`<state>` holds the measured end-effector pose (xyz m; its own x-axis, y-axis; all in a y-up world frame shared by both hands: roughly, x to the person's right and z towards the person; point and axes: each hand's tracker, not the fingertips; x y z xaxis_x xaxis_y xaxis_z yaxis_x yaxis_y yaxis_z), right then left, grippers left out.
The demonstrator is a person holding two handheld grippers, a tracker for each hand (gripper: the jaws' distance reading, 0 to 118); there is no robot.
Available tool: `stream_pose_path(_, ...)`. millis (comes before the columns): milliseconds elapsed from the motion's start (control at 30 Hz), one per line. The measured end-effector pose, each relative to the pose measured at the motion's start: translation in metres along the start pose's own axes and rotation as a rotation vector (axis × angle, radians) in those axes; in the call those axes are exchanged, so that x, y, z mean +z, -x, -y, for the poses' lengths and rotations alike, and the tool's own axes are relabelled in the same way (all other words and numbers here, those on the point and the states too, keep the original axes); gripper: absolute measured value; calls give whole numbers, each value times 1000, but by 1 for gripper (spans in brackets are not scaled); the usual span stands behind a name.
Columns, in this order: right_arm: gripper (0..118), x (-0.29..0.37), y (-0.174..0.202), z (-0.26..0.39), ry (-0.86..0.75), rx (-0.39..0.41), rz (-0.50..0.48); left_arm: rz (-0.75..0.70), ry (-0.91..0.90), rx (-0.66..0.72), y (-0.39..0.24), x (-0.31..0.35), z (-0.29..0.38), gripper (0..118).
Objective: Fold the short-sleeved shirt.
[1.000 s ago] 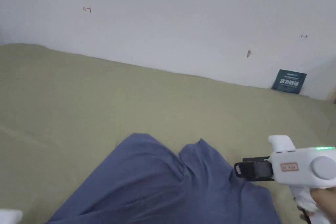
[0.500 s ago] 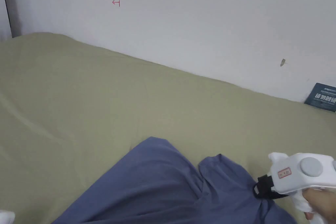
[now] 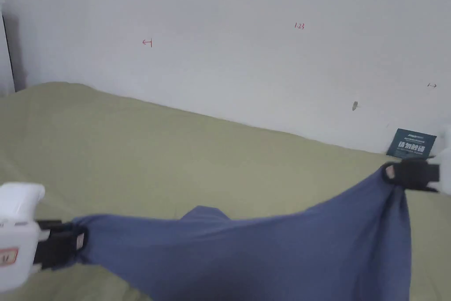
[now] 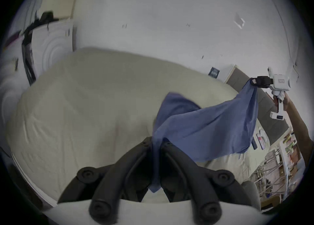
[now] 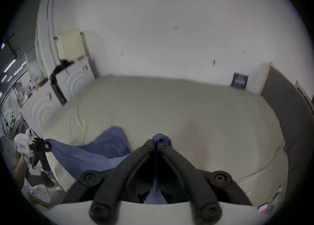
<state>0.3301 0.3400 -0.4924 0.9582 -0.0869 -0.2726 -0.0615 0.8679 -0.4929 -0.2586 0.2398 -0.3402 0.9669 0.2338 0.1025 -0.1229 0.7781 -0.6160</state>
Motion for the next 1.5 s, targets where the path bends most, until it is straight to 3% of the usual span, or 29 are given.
stream_pose_path(167,1,43,-13,-53,-142,-48,37,15,-90,-28,-6,5,-91,9)
stream_pose_path(267,1,56,-17,-84,-225,-56,68,-28,-134,-130,-21,-1,-143,9)
stream_pose_path(567,1,50,-8,-173,-390,12,199,-123,-231,-211,-52,-34,-270,7)
stream_pose_path(667,1,34,-12,-206,-444,32,229,-151,-281,-168,-46,-52,-297,5)
stream_pose_path(867,1,33,19,-239,-514,92,269,-191,-361,-170,-53,-54,-339,5)
stream_pose_path(1100,1,48,38,-234,-510,76,273,-213,-387,-164,-47,-45,-351,5)
stream_pose_path(1200,1,65,55,-212,-501,105,278,-215,-376,-211,-47,-41,-343,5)
stream_pose_path(1500,1,71,36,-113,-378,30,198,-133,-314,-207,-34,-31,-241,5)
